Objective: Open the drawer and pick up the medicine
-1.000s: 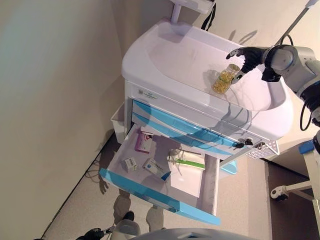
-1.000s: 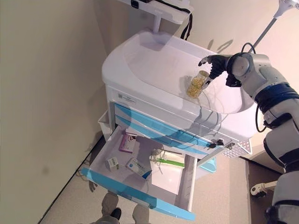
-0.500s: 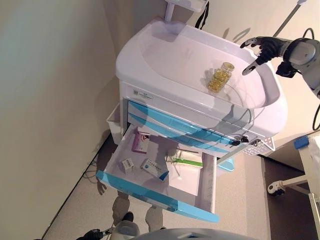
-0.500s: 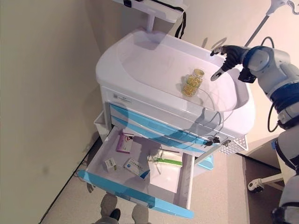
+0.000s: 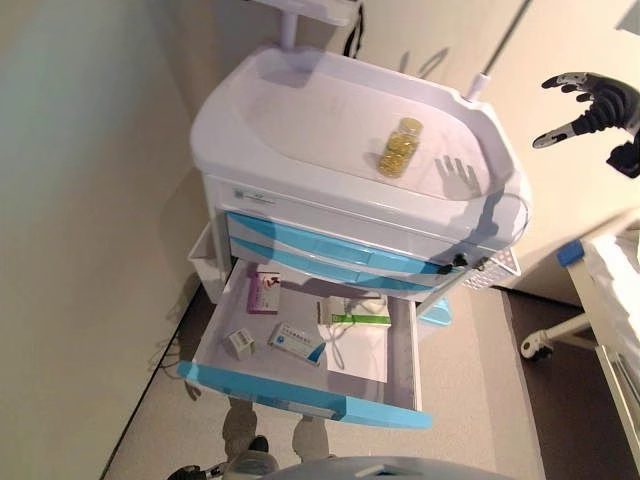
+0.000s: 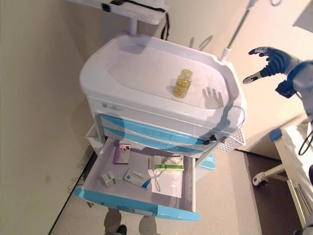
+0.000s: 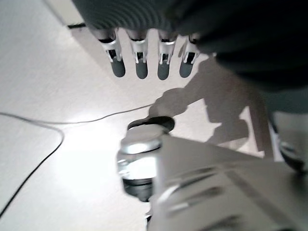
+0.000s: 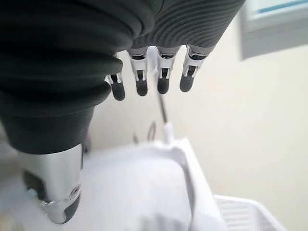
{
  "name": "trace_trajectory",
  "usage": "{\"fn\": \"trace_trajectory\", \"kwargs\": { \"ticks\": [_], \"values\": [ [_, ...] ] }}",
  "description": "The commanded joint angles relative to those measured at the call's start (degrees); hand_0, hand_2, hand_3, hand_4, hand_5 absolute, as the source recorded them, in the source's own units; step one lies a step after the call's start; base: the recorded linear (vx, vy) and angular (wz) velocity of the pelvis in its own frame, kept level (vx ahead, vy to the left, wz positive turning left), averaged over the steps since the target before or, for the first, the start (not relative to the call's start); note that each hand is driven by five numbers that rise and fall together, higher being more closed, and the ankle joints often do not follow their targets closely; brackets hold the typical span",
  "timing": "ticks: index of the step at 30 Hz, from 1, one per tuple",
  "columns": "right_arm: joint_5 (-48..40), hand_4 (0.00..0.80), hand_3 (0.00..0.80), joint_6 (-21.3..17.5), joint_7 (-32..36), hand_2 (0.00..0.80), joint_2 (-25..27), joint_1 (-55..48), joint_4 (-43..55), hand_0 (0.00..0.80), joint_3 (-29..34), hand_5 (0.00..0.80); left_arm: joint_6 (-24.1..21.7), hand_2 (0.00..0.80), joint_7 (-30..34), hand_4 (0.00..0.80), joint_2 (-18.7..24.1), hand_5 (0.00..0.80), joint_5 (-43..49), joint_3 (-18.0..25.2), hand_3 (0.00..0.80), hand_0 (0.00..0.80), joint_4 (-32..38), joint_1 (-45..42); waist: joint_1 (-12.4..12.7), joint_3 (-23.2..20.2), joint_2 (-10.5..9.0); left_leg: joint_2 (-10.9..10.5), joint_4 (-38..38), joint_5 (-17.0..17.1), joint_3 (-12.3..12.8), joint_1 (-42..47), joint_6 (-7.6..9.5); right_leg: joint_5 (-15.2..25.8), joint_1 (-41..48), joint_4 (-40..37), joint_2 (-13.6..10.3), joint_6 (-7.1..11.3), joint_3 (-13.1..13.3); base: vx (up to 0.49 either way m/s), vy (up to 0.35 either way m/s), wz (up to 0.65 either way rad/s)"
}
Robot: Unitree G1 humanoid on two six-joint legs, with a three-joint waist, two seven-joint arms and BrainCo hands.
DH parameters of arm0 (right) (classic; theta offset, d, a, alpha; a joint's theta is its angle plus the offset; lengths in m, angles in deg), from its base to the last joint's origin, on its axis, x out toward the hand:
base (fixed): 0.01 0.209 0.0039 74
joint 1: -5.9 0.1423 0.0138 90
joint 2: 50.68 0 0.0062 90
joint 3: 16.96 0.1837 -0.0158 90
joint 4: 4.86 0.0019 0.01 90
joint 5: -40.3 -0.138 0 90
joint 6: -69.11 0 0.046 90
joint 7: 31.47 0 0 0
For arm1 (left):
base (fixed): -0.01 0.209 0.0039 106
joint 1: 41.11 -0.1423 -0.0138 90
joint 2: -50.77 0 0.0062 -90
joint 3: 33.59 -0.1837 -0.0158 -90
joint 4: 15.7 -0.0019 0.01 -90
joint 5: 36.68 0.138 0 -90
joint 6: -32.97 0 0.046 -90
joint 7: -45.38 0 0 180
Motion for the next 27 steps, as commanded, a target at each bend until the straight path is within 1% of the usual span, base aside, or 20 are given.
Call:
{"fn": "trace_trajectory", "kwargs": {
  "ticks": [1, 2, 3, 4, 5, 6, 7, 8, 9, 10, 11, 12, 13, 15, 17, 22, 23, 25, 26, 27],
  "values": [
    [-5.0, 0.000, 0.000, -4.1, -8.3, 0.000, -1.8, -3.0, 1.0, 0.000, 2.6, 0.000, -2.3, 0.000, -1.2, 0.000, -2.1, 0.000, 3.6, 0.6, 0.000, 0.000, -1.1, 1.0, -1.1, -1.0, 1.10, -1.2, 2.9, -4.2, 0.9, -0.8, 0.58, 1.8, -3.1, 3.9, -1.0, 4.28, 0.9, -0.020, 0.019, -0.17],
    [-5.6, 0.000, 0.000, -5.2, -10.8, 0.000, -4.6, -6.7, 2.8, 0.000, 6.4, 0.000, -2.5, 0.000, -1.6, 0.000, -2.3, 0.000, 3.9, 1.2, 0.000, 0.000, -0.8, 1.1, -1.5, -1.0, 1.85, -1.2, 2.8, -4.2, 1.1, -0.7, 0.72, 1.8, -3.0, 3.8, -1.0, 4.32, 1.2, -0.019, 0.019, -0.19],
    [-5.4, 0.000, 0.000, -5.0, -10.9, 0.000, -4.8, -7.6, 3.3, 0.000, 7.2, 0.000, -2.5, 0.000, -1.6, 0.000, -2.0, 0.000, 3.9, 0.9, 0.000, 0.000, -0.8, 1.0, -1.2, -1.1, 1.65, -1.2, 2.7, -4.3, 1.1, -0.6, 0.72, 1.8, -3.0, 3.8, -1.0, 4.32, 1.1, -0.063, 0.031, -0.11],
    [-4.2, 0.000, 0.000, -6.9, -15.2, 0.000, -12.6, -17.9, 10.2, 0.000, 15.9, 0.000, -2.5, 0.000, -2.9, 0.000, -1.8, 0.000, 5.3, 2.8, 0.000, 0.000, -0.3, 1.1, -1.9, -1.3, 3.02, -1.3, 2.4, -3.8, 1.5, -0.7, 1.06, 2.3, -3.2, 3.2, -1.2, 4.32, 1.4, -0.062, 0.026, -0.04],
    [-3.3, 0.000, 0.000, -7.2, -16.1, 0.000, -14.7, -20.3, 12.1, 0.000, 17.5, 0.000, -2.5, 0.000, -3.1, 0.000, -1.8, 0.000, 5.6, 3.2, 0.000, 0.000, 0.0, 1.1, -1.9, -1.3, 3.27, -1.3, 2.2, -3.7, 1.6, -0.7, 1.11, 2.3, -3.2, 3.0, -1.1, 4.32, 1.3, -0.031, 0.022, 0.02],
    [-3.2, 0.000, 0.000, -7.1, -16.1, 0.000, -14.8, -20.5, 12.4, 0.000, 17.6, 0.000, -2.5, 0.000, -3.1, 0.000, -1.7, 0.000, 5.6, 3.1, 0.000, 0.000, 0.0, 1.0, -1.8, -1.5, 3.26, -1.2, 2.1, -4.2, 1.6, -0.3, 1.09, 1.9, -2.9, 2.9, -1.0, 4.34, 1.4, -0.017, 0.012, -0.10],
    [-2.3, 0.000, 0.000, -8.2, -18.9, 0.000, -20.1, -24.4, 13.2, 0.000, 20.3, 0.000, -2.7, 0.000, -3.8, 0.000, -2.1, 0.000, 6.5, 3.6, 0.000, 0.000, 0.2, 0.9, -2.1, -1.5, 3.92, -1.5, 2.0, -3.6, 1.7, -0.5, 1.33, 2.5, -3.1, 2.6, -1.2, 4.30, 1.4, 0.024, 0.007, -0.16],
    [-2.3, 0.000, 0.000, -8.1, -18.9, 0.000, -20.2, -24.5, 13.3, 0.000, 20.3, 0.000, -2.7, 0.000, -3.8, 0.000, -2.0, 0.000, 6.5, 3.5, 0.000, 0.000, 0.2, 0.8, -2.1, -1.6, 3.93, -1.3, 1.8, -4.1, 1.7, -0.2, 1.31, 2.1, -2.8, 2.5, -1.0, 4.34, 1.4, -0.050, 0.020, -0.17],
    [-1.4, 0.000, 0.000, -8.7, -21.6, 0.000, -25.0, -27.1, 11.8, 0.000, 21.5, 0.000, -2.9, 0.000, -4.3, 0.000, -2.4, 0.000, 7.2, 3.7, 0.000, 0.000, 0.4, 0.5, -2.3, -1.7, 4.52, -1.5, 1.8, -3.6, 1.9, -0.4, 1.48, 2.8, -3.0, 2.0, -1.2, 4.34, 1.5, -0.009, 0.006, -0.07],
    [-1.4, 0.000, 0.000, -8.7, -21.6, 0.000, -25.1, -27.2, 11.8, 0.000, 21.5, 0.000, -2.9, 0.000, -4.3, 0.000, -2.3, 0.000, 7.3, 3.7, 0.000, 0.000, 0.4, 0.5, -2.2, -1.7, 4.46, -1.5, 1.8, -3.6, 2.0, -0.4, 1.48, 2.8, -3.0, 2.0, -1.2, 4.33, 1.5, -0.050, 0.009, -0.02],
    [-0.8, 0.000, 0.000, -9.4, -24.1, 0.000, -29.7, -28.4, 10.6, 0.000, 21.8, 0.000, -2.9, 0.000, -4.8, 0.000, -2.8, 0.000, 8.0, 3.7, 0.000, 0.000, 0.4, 0.2, -2.4, -1.7, 5.12, -1.5, 1.7, -3.6, 2.1, -0.3, 1.59, 2.9, -3.0, 1.7, -1.1, 4.34, 1.7, -0.013, 0.004, -0.04],
    [-1.1, 0.000, 0.000, -9.9, -25.5, 0.000, -32.3, -29.0, 9.7, 0.000, 21.6, 0.000, -2.9, 0.000, -5.2, 0.000, -3.0, 0.000, 8.2, 3.7, 0.000, 0.000, 0.3, 0.1, -2.5, -1.7, 5.44, -1.6, 1.6, -3.5, 2.3, -0.3, 1.64, 3.0, -3.0, 1.6, -1.1, 4.33, 1.8, -0.013, 0.004, -0.07],
    [-1.1, 0.000, 0.000, -9.9, -25.5, 0.000, -32.4, -29.0, 9.8, 0.000, 21.5, 0.000, -2.9, 0.000, -5.2, 0.000, -2.9, 0.000, 8.2, 3.7, 0.000, 0.000, 0.3, 0.1, -2.5, -1.7, 5.39, -1.6, 1.6, -3.5, 2.3, -0.3, 1.64, 3.0, -3.0, 1.6, -1.1, 4.32, 1.8, -0.013, 0.007, -0.09],
    [-2.9, 0.000, 0.000, -10.3, -26.4, 0.000, -37.8, -31.2, 6.2, 0.000, 20.1, 0.000, -2.8, 0.000, -6.1, 0.000, -3.7, 0.000, 8.5, 3.7, 0.000, 0.000, 0.1, -0.2, -2.9, -1.5, 6.17, -1.6, 1.7, -3.6, 2.8, -0.1, 1.69, 3.2, -3.1, 1.4, -1.1, 4.22, 2.3, -0.013, 0.018, -0.06],
    [-2.3, 0.000, 0.000, -10.0, -26.5, 0.000, -38.6, -31.9, 5.3, 0.000, 19.4, 0.000, -2.8, 0.000, -6.4, 0.000, -4.0, 0.000, 8.6, 3.7, 0.000, 0.000, 0.0, -0.2, -3.0, -1.5, 6.27, -1.5, 1.5, -3.6, 3.0, 0.1, 1.68, 3.2, -3.1, 1.3, -1.1, 4.22, 2.6, -0.005, 0.011, -0.06],
    [-2.3, 0.000, 0.000, -7.9, -24.9, 0.000, -42.9, -34.8, -6.6, 0.000, 13.4, 0.000, -2.8, 0.000, -7.6, 0.000, -5.8, 0.000, 8.3, 3.6, 0.000, 0.000, -0.6, -0.3, -3.9, -1.2, 6.87, -1.4, 1.5, -3.6, 3.9, 0.6, 1.46, 3.4, -2.8, 1.2, -0.8, 4.10, 3.2, 0.001, 0.015, -0.06],
    [-2.6, 0.000, 0.000, -6.7, -22.6, 0.000, -44.5, -36.1, -11.2, 0.000, 9.8, 0.000, -2.7, 0.000, -8.0, 0.000, -6.3, 0.000, 7.8, 3.7, 0.000, 0.000, -0.9, -0.1, -4.3, -1.0, 7.00, -1.3, 1.6, -4.1, 4.1, 1.1, 1.33, 3.1, -2.5, 1.3, -0.7, 4.05, 3.5, 0.015, 0.010, -0.10],
    [-3.1, 0.000, 0.000, -6.2, -20.9, 0.000, -45.2, -36.9, -14.2, 0.000, 8.3, 0.000, -2.7, 0.000, -8.3, 0.000, -6.4, 0.000, 7.4, 4.0, 0.000, 0.000, -1.0, -0.1, -4.5, -0.9, 6.90, -1.2, 1.6, -4.1, 4.3, 1.1, 1.28, 3.0, -2.5, 1.3, -0.6, 3.99, 3.7, -0.001, 0.003, -0.07],
    [-1.6, 0.000, 0.000, -4.7, -18.1, 0.000, -46.3, -38.1, -20.3, 0.000, 4.7, 0.000, -2.8, 0.000, -8.6, 0.000, -6.7, 0.000, 6.6, 4.2, 0.000, 0.000, -1.3, 0.0, -4.8, -0.7, 6.67, -1.1, 1.7, -4.1, 4.5, 1.1, 1.18, 3.0, -2.5, 1.5, -0.6, 3.91, 3.9, -0.014, -0.002, -0.03],
    [-1.6, 0.000, 0.000, -4.8, -18.1, 0.000, -46.3, -38.1, -20.4, 0.000, 4.7, 0.000, -2.8, 0.000, -8.6, 0.000, -6.7, 0.000, 6.6, 4.2, 0.000, 0.000, -1.3, 0.0, -4.8, -0.7, 6.67, -1.1, 1.7, -4.1, 4.5, 1.2, 1.18, 2.9, -2.5, 1.5, -0.6, 3.91, 3.9, -0.011, -0.003, -0.05]
  ]
}}
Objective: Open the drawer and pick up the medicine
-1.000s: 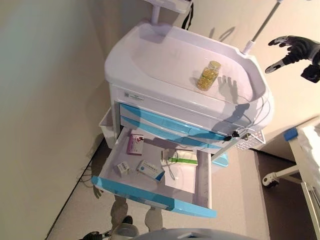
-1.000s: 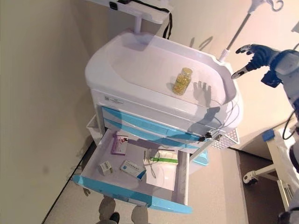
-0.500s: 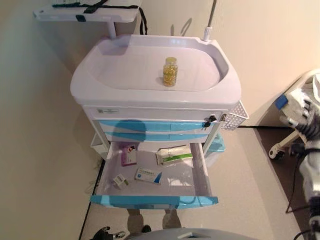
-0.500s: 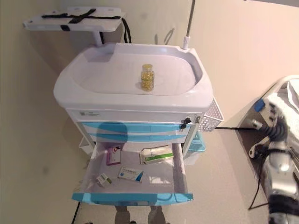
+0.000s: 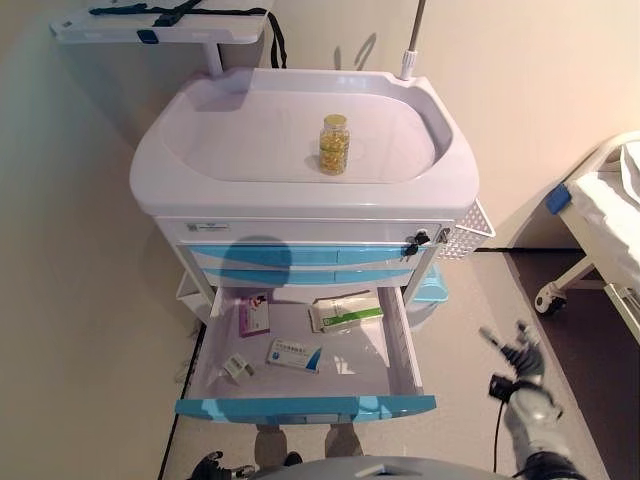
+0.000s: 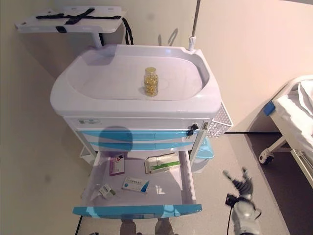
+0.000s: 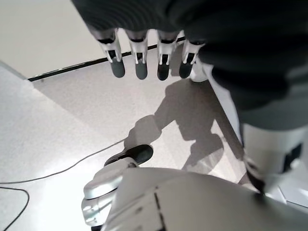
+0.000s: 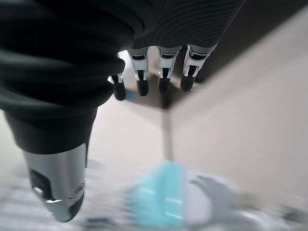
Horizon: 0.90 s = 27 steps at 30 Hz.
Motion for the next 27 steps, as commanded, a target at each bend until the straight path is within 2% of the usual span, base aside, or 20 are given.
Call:
{"fn": "trace_trajectory", "kwargs": {
  "ticks": [1, 3, 4, 6, 10, 19, 24, 27],
  "values": [
    [1.9, 0.000, 0.000, 1.1, 3.9, 0.000, 0.7, 0.3, -1.9, 0.000, -3.3, 0.000, -0.7, 0.000, -1.2, 0.000, -0.9, 0.000, -0.3, 0.7, 0.000, 0.000, -3.4, 1.2, -0.3, -0.6, -1.67, -2.3, 3.7, -4.0, 0.7, -2.0, 1.02, 1.4, -4.0, 4.2, -1.6, 4.24, 0.4, 0.001, -0.005, -0.05],
    [7.9, 0.000, 0.000, 3.0, 5.7, 0.000, -0.1, 0.4, -9.8, 0.000, -7.5, 0.000, -1.0, 0.000, -1.3, 0.000, -0.9, 0.000, -1.5, 1.0, 0.000, 0.000, -3.4, 1.3, -0.5, -0.3, -1.95, -2.3, 4.1, -4.3, 0.6, -1.9, 1.02, 1.1, -4.1, 4.8, -1.6, 4.06, 0.4, 0.001, -0.015, -0.10],
    [7.9, 0.000, 0.000, 3.0, 5.7, 0.000, -0.1, 0.4, -9.8, 0.000, -7.5, 0.000, -1.0, 0.000, -1.3, 0.000, -0.9, 0.000, -1.5, 1.0, 0.000, 0.000, -3.4, 1.4, -0.5, -0.3, -1.95, -2.3, 4.1, -4.3, 0.6, -1.9, 1.02, 1.1, -4.0, 4.8, -1.6, 4.06, 0.3, -0.003, -0.012, -0.11],
    [9.3, 0.000, 0.000, 4.4, 6.3, 0.000, -1.0, 0.8, -16.1, 0.000, -8.5, 0.000, -1.2, 0.000, -0.9, 0.000, -1.2, 0.000, -2.4, 0.7, 0.000, 0.000, -3.4, 1.9, -0.6, 0.2, -2.07, -2.3, 4.3, -4.4, 0.4, -1.8, 1.06, 0.8, -4.1, 5.5, -1.6, 3.93, 0.3, 0.004, -0.007, -0.09],
    [9.1, 0.000, 0.000, 4.8, 6.9, 0.000, -1.7, 0.2, -18.1, 0.000, -8.5, 0.000, -1.1, 0.000, -1.2, 0.000, -1.5, 0.000, -2.8, 0.5, 0.000, 0.000, -3.6, 2.2, -0.8, 0.3, -2.24, -2.3, 4.5, -4.8, 0.5, -1.5, 1.13, 0.4, -4.1, 5.8, -1.6, 3.92, 0.4, 0.021, -0.002, -0.04],
    [9.9, 0.000, 0.000, 4.6, 6.8, 0.000, -1.1, 1.7, -15.5, 0.000, -10.7, 0.000, -1.5, 0.000, -1.1, 0.000, -1.7, 0.000, -4.1, 0.2, 0.000, 0.000, -2.8, 2.5, -0.7, 2.2, -2.10, -2.2, 5.4, -5.1, 0.9, -2.1, 1.25, 0.2, -5.2, 6.6, -1.6, 3.88, 1.1, 0.002, 0.000, 0.00],
    [12.0, 0.000, 0.000, 4.4, 6.9, 0.000, 0.5, 4.1, -11.4, 0.000, -13.8, 0.000, -2.1, 0.000, -1.3, 0.000, -1.0, 0.000, -2.6, -3.2, 0.000, 0.000, 0.1, 4.1, -0.7, 5.8, -1.21, -2.8, 8.1, -5.5, 1.4, -5.1, 1.58, -0.1, -8.2, 9.1, -1.8, 3.88, 1.9, -0.045, 0.015, -0.03],
    [12.2, 0.000, 0.000, 4.4, 6.7, 0.000, 0.8, 4.8, -10.8, 0.000, -14.3, 0.000, -2.2, 0.000, -1.6, 0.000, -0.7, 0.000, -2.6, -3.7, 0.000, 0.000, 0.9, 4.7, -0.8, 6.9, -0.91, -2.9, 8.8, -5.4, 1.5, -6.4, 1.60, -0.1, -9.6, 9.9, -1.9, 3.83, 2.1, -0.057, 0.013, -0.05]
  ]
}}
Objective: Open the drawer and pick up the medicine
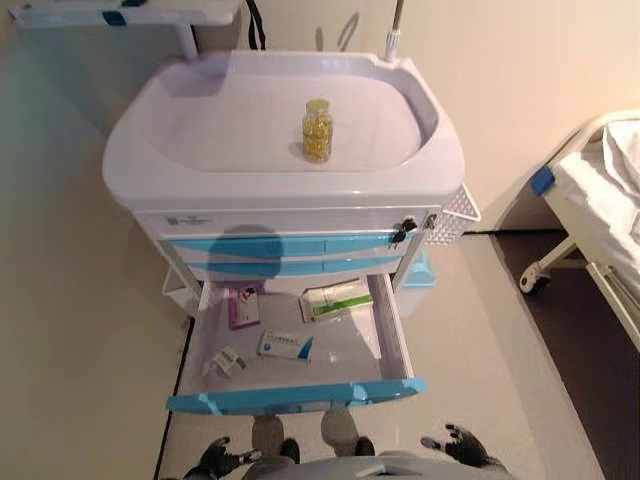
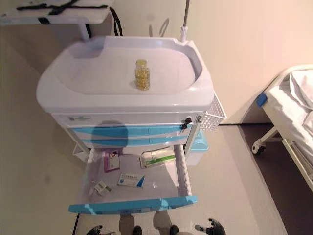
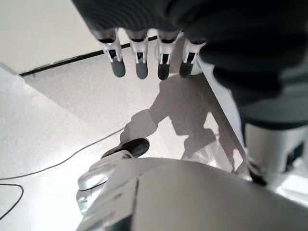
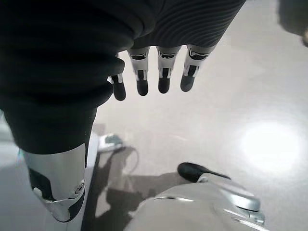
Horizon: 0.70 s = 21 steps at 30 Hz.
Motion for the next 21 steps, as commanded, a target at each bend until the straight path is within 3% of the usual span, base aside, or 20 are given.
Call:
{"fn": "trace_trajectory", "kwargs": {
  "ticks": [1, 10, 21],
  "values": [
    [0.9, 0.000, 0.000, -0.7, -0.2, 0.000, 2.4, 2.5, 2.9, 0.000, -3.0, 0.000, -1.6, 0.000, -1.0, 0.000, -0.4, 0.000, 0.5, -0.1, 0.000, 0.000, 0.9, 1.7, -0.8, 2.5, -1.03, -3.6, 6.4, -4.9, 0.1, -3.2, 2.04, 2.0, -3.5, 3.0, -1.9, 4.16, 0.7, -0.113, 0.025, -0.06],
    [1.3, 0.000, 0.000, -0.8, -1.9, 0.000, 3.9, 6.0, 4.5, 0.000, -4.4, 0.000, -2.2, 0.000, -2.8, 0.000, 0.1, 0.000, -1.4, -3.5, 0.000, 0.000, 5.0, 6.2, -1.3, 8.7, 0.36, -5.6, 13.5, -5.3, -0.6, -11.3, 2.67, 0.2, -11.8, 12.3, -3.8, 3.56, 0.2, -0.103, 0.023, 0.05],
    [0.9, 0.000, 0.000, -1.5, -3.3, 0.000, 5.6, 8.6, 4.8, 0.000, -4.3, 0.000, -2.9, 0.000, -3.6, 0.000, 1.6, 0.000, -2.1, -6.0, 0.000, 0.000, 11.2, 7.4, -1.1, 12.0, 0.56, -6.2, 30.5, -10.0, 0.0, -24.7, 3.23, -3.3, -23.1, 26.3, -5.7, 2.09, 1.9, -0.114, 0.016, 0.11]
  ]
}}
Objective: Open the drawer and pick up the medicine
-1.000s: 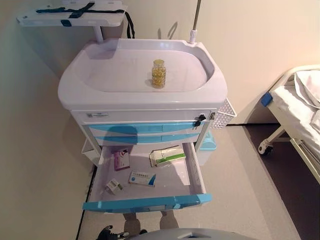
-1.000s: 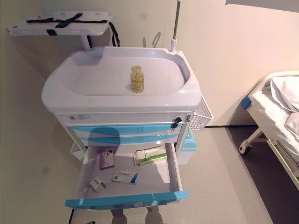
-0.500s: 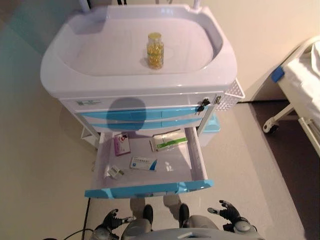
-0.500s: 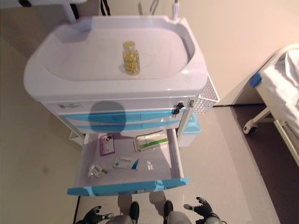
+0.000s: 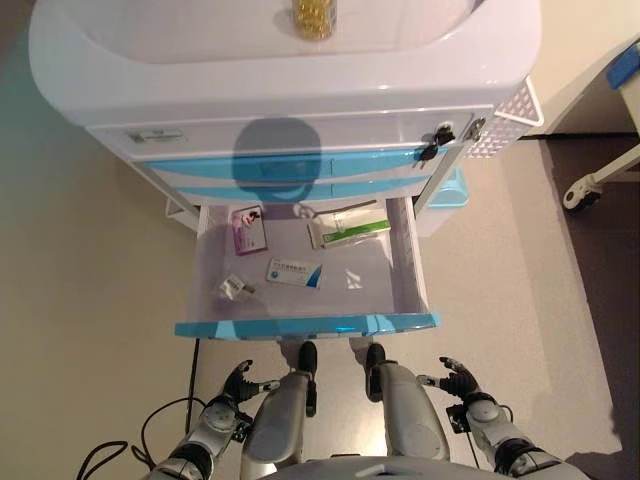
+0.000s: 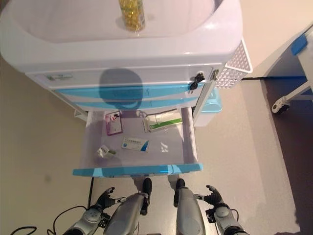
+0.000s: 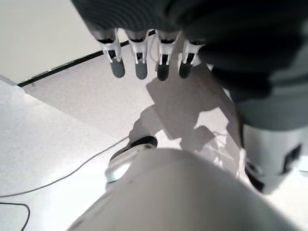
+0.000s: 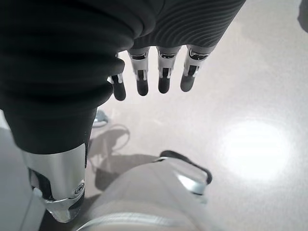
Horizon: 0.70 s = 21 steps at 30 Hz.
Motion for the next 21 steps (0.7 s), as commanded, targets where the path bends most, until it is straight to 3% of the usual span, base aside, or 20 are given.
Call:
{"fn": "trace_trajectory", "kwargs": {
  "ticks": [1, 10, 13, 14, 15, 18, 21],
  "values": [
    [0.3, 0.000, 0.000, -1.4, -0.9, 0.000, 2.3, -1.2, 2.9, 0.000, -2.4, 0.000, -1.1, 0.000, -0.7, 0.000, 0.8, 0.000, 0.0, -1.3, 0.000, 0.000, 4.0, -2.0, -1.1, -1.5, -0.37, -2.2, 7.5, -3.8, 1.1, -4.2, 2.88, 6.3, -2.2, -1.2, -1.1, 2.28, 2.2, -0.050, 0.022, 0.01],
    [0.6, 0.000, 0.000, -1.0, 0.8, 0.000, 5.0, 0.1, 2.9, 0.000, -3.0, 0.000, -1.4, 0.000, 7.8, 0.000, 4.9, 0.000, -3.3, -5.8, 0.000, 0.000, 14.1, -2.3, -1.6, -1.3, 0.11, -1.4, 11.5, -4.8, 3.4, -9.2, 3.91, 7.3, -8.0, 0.3, 1.2, 2.17, 5.3, -0.066, 0.043, -0.13],
    [0.7, 0.000, 0.000, -0.6, 2.4, 0.000, 6.4, 0.6, 3.1, 0.000, -3.5, 0.000, -1.1, 0.000, 11.3, 0.000, 8.9, 0.000, -4.2, -8.9, 0.000, 0.000, 21.4, -0.7, -2.0, -1.3, 0.11, -1.1, 10.8, -4.3, 4.8, -10.0, 4.32, 8.5, -9.5, -0.6, 2.0, 2.61, 6.8, -0.068, 0.078, -0.41],
    [0.8, 0.000, 0.000, -0.1, 3.3, 0.000, 7.0, 0.6, 2.3, 0.000, -3.7, 0.000, -0.7, 0.000, 13.4, 0.000, 12.1, 0.000, -5.6, -10.2, 0.000, 0.000, 26.7, 0.7, -2.1, -1.3, 0.05, -1.0, 10.4, -4.1, 5.4, -10.3, 4.62, 9.0, -10.3, -1.1, 2.3, 2.87, 7.5, -0.044, 0.057, -0.28],
    [0.8, 0.000, 0.000, -0.1, 3.3, 0.000, 7.0, 0.6, 2.2, 0.000, -3.7, 0.000, -0.7, 0.000, 13.4, 0.000, 12.1, 0.000, -5.6, -10.2, 0.000, 0.000, 26.8, 0.7, -2.1, -1.3, 0.03, -1.0, 10.4, -4.1, 5.5, -10.3, 4.62, 9.0, -10.3, -1.1, 2.4, 2.88, 7.5, -0.046, 0.052, -0.33],
    [1.0, 0.000, 0.000, 0.6, 5.1, 0.000, 7.7, 0.1, 1.2, 0.000, -4.0, 0.000, -0.4, 0.000, 17.4, 0.000, 18.4, 0.000, -13.1, -10.8, 0.000, 0.000, 37.0, 1.5, -2.1, -1.4, 0.13, -1.0, 9.9, -3.9, 6.3, -10.9, 5.10, 9.7, -10.9, -1.7, 2.6, 3.15, 8.5, -0.032, 0.039, -0.24],
    [1.5, 0.000, 0.000, 1.1, 6.5, 0.000, 7.9, -0.6, 0.3, 0.000, -4.6, 0.000, 0.0, 0.000, 20.8, 0.000, 25.1, 0.000, -19.6, -11.8, 0.000, 0.000, 42.4, 2.4, -2.3, -1.7, 0.07, -1.0, 9.4, -3.7, 6.8, -11.1, 5.19, 10.1, -11.3, -2.4, 2.8, 3.21, 9.3, -0.013, 0.018, -0.19]
  ]
}}
